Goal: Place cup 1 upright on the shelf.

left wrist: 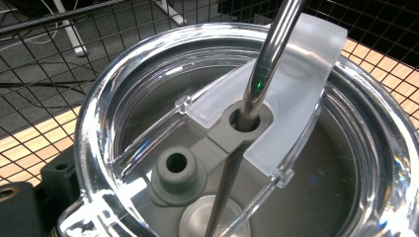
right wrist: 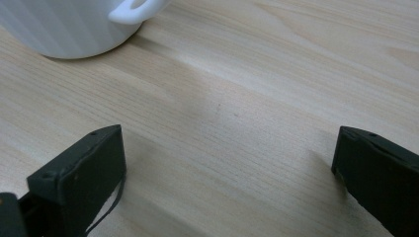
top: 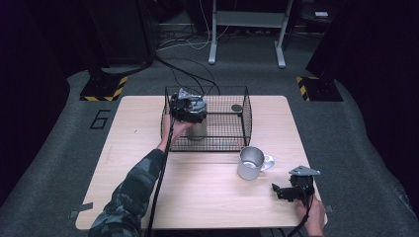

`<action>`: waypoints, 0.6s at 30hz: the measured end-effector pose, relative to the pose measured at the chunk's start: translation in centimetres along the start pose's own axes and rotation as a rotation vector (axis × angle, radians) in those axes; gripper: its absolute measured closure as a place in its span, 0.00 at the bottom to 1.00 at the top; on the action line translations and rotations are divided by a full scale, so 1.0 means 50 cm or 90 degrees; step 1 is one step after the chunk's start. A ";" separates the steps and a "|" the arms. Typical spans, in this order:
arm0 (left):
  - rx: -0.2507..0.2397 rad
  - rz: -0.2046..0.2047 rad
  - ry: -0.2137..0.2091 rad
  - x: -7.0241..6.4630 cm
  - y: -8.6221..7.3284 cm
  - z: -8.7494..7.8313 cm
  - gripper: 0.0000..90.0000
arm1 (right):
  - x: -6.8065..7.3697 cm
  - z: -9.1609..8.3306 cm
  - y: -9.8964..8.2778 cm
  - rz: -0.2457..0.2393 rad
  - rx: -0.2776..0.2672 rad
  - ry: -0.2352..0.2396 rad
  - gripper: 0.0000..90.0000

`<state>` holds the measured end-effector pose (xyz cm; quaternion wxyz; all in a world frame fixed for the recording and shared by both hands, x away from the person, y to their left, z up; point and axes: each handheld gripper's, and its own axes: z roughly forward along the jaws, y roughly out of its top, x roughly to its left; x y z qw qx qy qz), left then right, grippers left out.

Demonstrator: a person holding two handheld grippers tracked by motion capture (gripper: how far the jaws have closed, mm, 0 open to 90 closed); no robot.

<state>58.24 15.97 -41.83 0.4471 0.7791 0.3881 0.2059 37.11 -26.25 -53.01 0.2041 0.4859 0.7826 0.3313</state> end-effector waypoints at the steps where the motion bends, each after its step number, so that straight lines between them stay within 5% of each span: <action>1: 0.001 -0.001 0.001 0.000 0.000 -0.001 0.04 | 0.000 0.000 0.000 0.000 0.000 0.000 0.00; 18: -0.004 -0.015 0.029 -0.006 0.027 -0.028 0.00 | 0.000 0.000 0.000 0.000 0.000 0.000 0.00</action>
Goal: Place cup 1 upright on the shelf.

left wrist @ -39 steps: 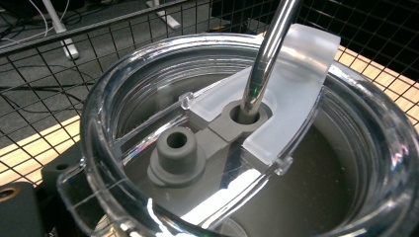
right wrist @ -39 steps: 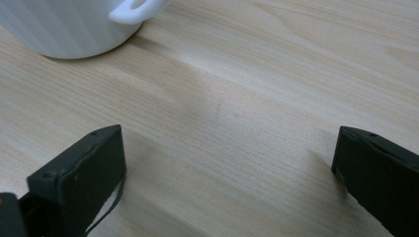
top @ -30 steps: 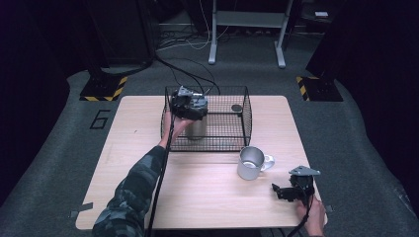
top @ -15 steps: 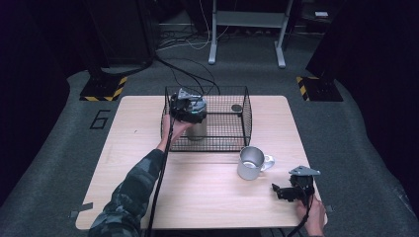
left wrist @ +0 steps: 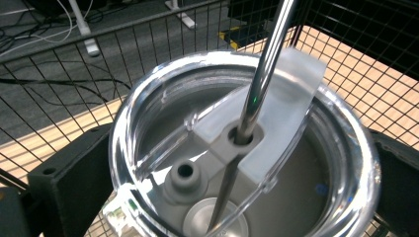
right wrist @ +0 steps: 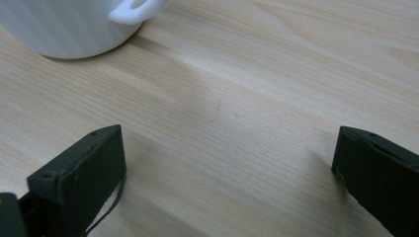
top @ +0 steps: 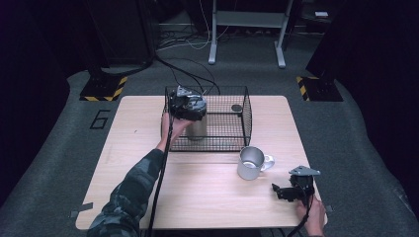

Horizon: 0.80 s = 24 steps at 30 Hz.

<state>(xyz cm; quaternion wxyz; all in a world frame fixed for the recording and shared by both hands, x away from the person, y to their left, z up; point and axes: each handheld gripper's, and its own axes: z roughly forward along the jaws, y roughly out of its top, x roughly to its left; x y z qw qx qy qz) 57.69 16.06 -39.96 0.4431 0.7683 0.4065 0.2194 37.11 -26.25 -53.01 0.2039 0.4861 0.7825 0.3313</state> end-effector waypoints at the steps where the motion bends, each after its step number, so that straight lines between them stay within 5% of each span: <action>1: -0.006 0.000 0.005 -0.001 0.002 -0.003 0.00 | 0.000 0.000 0.000 -0.001 0.000 0.000 0.00; 12: -0.032 0.019 0.005 -0.007 0.021 -0.043 0.00 | 0.000 0.000 0.000 0.000 0.000 0.000 0.00; 24: -0.059 0.040 -0.045 -0.026 0.050 -0.120 0.00 | 0.000 0.000 0.000 -0.001 0.000 0.000 0.00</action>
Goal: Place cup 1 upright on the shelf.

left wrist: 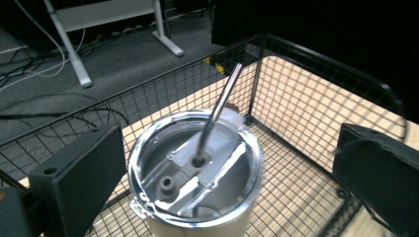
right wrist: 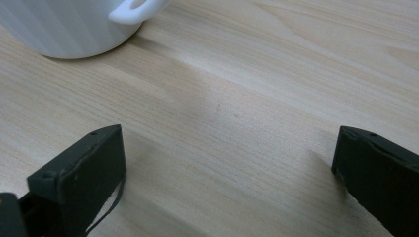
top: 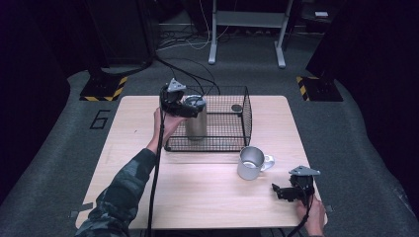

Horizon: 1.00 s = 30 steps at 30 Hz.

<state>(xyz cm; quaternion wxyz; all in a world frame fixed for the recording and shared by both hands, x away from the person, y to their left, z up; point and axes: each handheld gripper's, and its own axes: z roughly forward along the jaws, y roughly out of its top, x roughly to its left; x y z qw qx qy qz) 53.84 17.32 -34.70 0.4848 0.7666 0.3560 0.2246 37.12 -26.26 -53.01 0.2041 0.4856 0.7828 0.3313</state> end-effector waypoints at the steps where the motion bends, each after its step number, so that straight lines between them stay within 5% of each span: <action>1: -0.001 0.004 -0.004 -0.003 0.002 -0.007 0.00 | 0.000 0.000 0.000 0.000 0.000 0.000 0.00; 18: 0.006 0.066 -0.040 -0.045 -0.039 -0.119 0.00 | 0.000 0.000 0.000 0.000 0.000 0.000 0.00; 30: 0.024 0.047 -0.051 -0.038 -0.126 -0.179 0.00 | 0.001 -0.001 -0.001 0.003 -0.002 -0.007 0.00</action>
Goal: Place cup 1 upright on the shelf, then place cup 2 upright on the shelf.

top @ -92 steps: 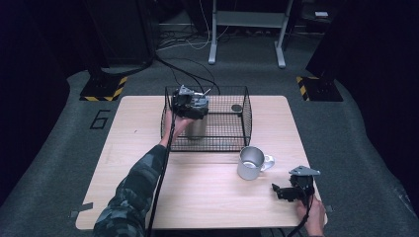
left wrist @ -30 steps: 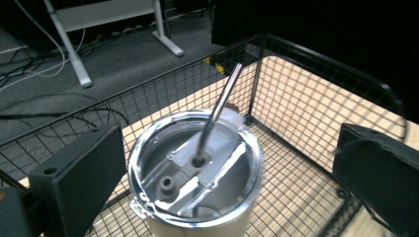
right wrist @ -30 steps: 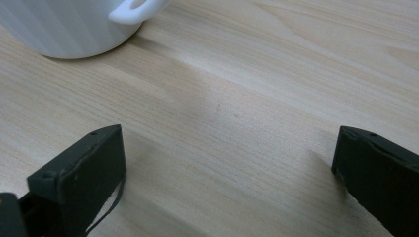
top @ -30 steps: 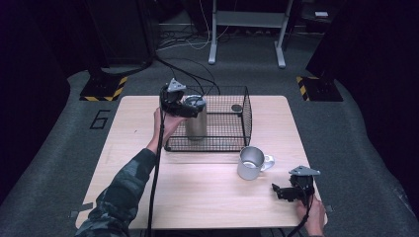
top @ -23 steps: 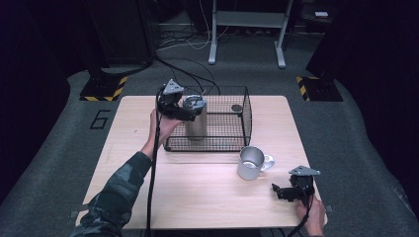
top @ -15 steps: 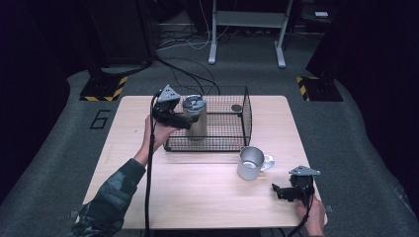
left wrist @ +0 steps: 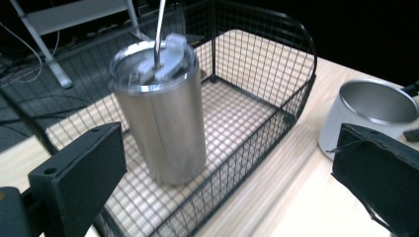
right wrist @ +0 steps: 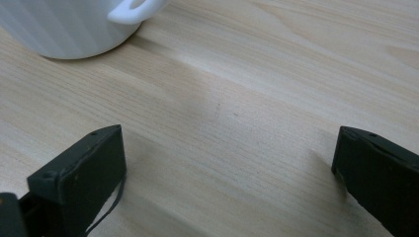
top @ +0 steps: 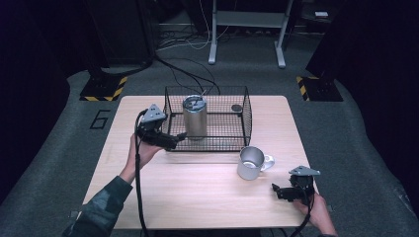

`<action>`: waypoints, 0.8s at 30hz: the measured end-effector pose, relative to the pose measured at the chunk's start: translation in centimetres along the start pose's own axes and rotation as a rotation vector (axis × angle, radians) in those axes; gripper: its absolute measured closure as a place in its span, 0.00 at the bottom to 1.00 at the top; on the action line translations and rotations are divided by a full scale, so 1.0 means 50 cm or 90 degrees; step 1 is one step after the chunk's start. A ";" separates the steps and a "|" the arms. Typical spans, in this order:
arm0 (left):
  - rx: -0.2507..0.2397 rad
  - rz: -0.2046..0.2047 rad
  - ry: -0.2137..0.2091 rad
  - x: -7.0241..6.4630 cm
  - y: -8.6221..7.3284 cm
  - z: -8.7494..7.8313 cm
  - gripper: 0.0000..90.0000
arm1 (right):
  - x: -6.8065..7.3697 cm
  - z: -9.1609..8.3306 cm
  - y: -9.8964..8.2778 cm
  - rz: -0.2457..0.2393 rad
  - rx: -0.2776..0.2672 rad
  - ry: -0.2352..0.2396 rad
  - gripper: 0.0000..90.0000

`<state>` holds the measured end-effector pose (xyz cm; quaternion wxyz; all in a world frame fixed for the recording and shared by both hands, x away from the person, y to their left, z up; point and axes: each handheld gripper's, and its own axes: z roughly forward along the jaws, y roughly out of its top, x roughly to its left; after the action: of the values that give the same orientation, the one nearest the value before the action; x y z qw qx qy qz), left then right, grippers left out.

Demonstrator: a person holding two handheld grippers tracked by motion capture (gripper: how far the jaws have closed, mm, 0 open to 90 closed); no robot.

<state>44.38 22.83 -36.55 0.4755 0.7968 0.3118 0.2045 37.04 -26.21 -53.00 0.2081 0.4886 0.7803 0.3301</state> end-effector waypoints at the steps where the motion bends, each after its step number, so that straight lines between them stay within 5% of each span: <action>1: 0.004 0.002 0.003 0.001 -0.009 -0.003 0.00 | 0.004 0.000 -0.001 0.011 -0.003 -0.003 0.00; 11: 0.038 -0.024 0.026 0.012 -0.112 -0.024 0.00 | 0.000 -0.003 -0.003 0.001 0.001 -0.004 0.00; 24: 0.108 -0.110 0.065 0.056 -0.274 -0.025 0.00 | -0.006 -0.008 -0.004 0.002 0.009 -0.007 0.00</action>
<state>41.47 30.38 -47.99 0.4061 0.7928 0.4190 0.1761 36.82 -26.67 -52.87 0.2085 0.4932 0.7807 0.3222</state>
